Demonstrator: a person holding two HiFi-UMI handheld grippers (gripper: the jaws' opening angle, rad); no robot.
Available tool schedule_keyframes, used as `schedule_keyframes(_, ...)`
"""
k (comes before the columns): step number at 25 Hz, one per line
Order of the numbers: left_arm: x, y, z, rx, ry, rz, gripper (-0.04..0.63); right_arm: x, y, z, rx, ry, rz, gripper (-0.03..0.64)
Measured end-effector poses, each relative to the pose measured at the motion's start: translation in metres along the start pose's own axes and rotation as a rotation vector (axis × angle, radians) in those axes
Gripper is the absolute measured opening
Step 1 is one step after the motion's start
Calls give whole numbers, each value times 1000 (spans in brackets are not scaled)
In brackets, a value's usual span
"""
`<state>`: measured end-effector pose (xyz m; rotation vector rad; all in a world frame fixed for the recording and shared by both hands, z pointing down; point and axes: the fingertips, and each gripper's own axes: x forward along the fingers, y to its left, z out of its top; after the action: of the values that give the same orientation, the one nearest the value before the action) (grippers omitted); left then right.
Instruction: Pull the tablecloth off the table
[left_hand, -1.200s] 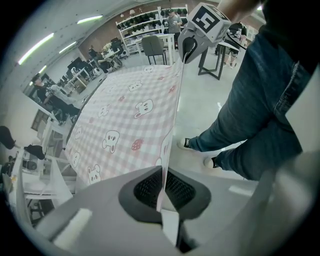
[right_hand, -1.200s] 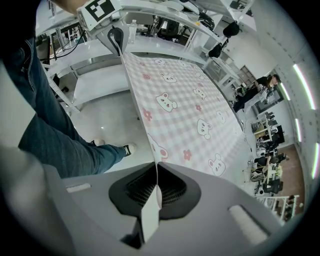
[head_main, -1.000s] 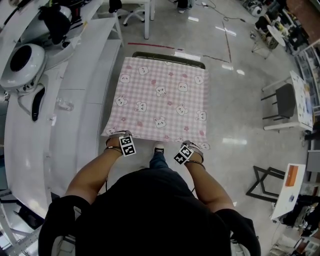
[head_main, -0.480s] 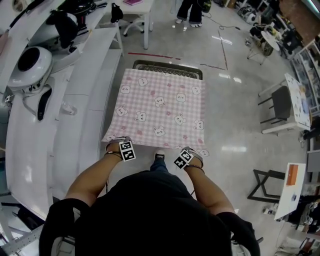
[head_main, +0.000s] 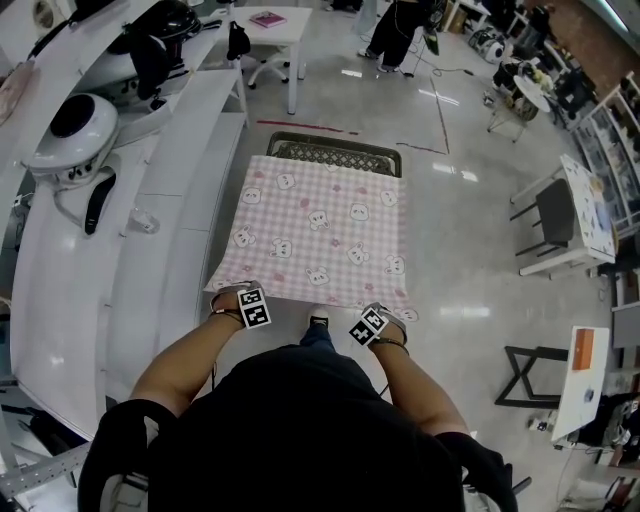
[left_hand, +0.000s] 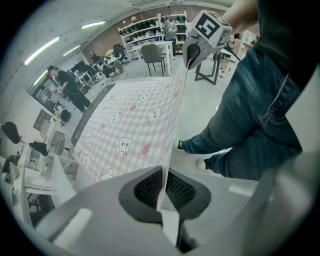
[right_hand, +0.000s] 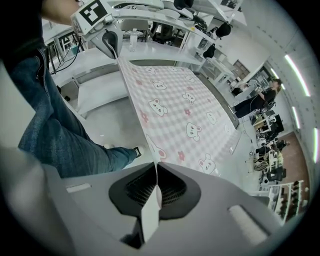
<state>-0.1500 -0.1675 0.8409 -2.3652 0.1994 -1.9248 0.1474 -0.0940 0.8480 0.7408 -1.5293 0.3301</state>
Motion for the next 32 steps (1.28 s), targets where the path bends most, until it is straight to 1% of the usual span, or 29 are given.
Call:
schedule_keyframes(10,-30,-21,-5,-6,-37,8,2,-31,20,-6,33,-11,-26,29)
schedule_keyframes(16,-51,-39,-6,-6,-76,2,2,-53,30,-11,52,-33,-53,29)
schedule_keyframes(23,-81,-41,-4,-14,-104,33,2,-78,39,-13,80,-57,-64,29)
schedule_keyframes(32,-116,-36,7,-42,-117,83,2,-110,32,-10,95,-115,-78,29)
